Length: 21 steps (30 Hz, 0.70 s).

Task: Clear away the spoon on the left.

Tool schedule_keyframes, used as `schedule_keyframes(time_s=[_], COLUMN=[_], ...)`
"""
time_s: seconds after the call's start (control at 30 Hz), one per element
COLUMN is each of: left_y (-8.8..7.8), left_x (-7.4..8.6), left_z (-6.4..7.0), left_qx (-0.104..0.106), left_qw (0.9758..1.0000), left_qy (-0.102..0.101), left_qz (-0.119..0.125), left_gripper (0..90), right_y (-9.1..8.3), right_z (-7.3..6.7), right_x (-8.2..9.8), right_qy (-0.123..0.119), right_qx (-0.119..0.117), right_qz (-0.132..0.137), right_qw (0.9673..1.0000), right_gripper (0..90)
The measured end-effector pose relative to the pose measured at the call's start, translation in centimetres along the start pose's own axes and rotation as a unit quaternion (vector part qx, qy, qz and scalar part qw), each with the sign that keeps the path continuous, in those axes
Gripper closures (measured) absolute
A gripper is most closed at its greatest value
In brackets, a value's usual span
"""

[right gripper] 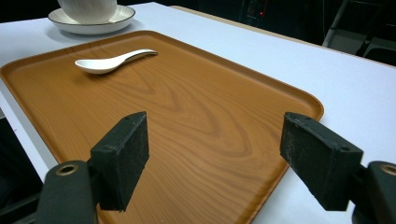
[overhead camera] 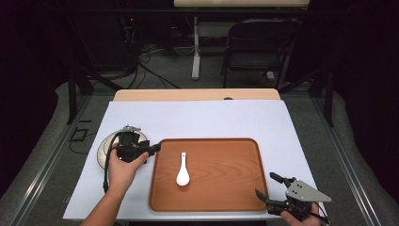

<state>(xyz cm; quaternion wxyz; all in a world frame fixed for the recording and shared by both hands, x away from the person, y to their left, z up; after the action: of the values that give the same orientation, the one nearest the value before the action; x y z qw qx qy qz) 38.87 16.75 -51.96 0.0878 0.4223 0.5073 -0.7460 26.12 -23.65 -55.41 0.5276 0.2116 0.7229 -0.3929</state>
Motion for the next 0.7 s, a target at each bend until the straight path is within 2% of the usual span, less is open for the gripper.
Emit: schedule_keyframes(time_s=[0.2,0.27,0.33,0.6,0.7], left_y=[-1.8,-2.1,-2.9,-4.4,-4.9], left_x=[0.5,0.6,1.0,2.2,3.1], left_z=[-1.3,-1.5,-2.2,-3.2,-3.5], left_qx=[-0.024,-0.026,-0.036,-0.049,-0.055], left_qw=[0.9996,0.9996,0.9992,0.9982,0.9978], left_qy=[0.001,0.001,-0.006,-0.017,-0.017], left_qz=[0.011,0.01,0.018,0.031,0.032], left_gripper=[45.1,45.1,44.9,44.9,44.9], right_y=[0.0,0.0,0.0,0.0,0.0], right_z=[0.0,0.0,0.0,0.0,0.0], right_x=[0.0,0.0,0.0,0.0,0.0], right_qy=[0.0,0.0,0.001,0.0,0.0], right_qx=[0.0,0.0,0.0,0.0,0.001], right_qz=[0.0,0.0,-0.001,0.0,0.0], right_qw=[1.0,1.0,1.0,1.0,1.0], right_gripper=[23.2,23.2,23.2,23.2,23.2])
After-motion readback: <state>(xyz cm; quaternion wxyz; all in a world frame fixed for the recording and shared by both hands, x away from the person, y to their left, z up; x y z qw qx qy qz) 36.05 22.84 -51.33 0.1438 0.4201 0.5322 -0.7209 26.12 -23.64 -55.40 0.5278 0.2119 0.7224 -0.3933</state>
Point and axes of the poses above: each handheld gripper's, and its own axes: y roughly forward along the jaws, x roughly out of its underside, z roughly to its right, the point moved 7 cm from there along y, roughly forward along the jaws, and after that the axes turned 11 degrees about y, right-handed, at the moved point
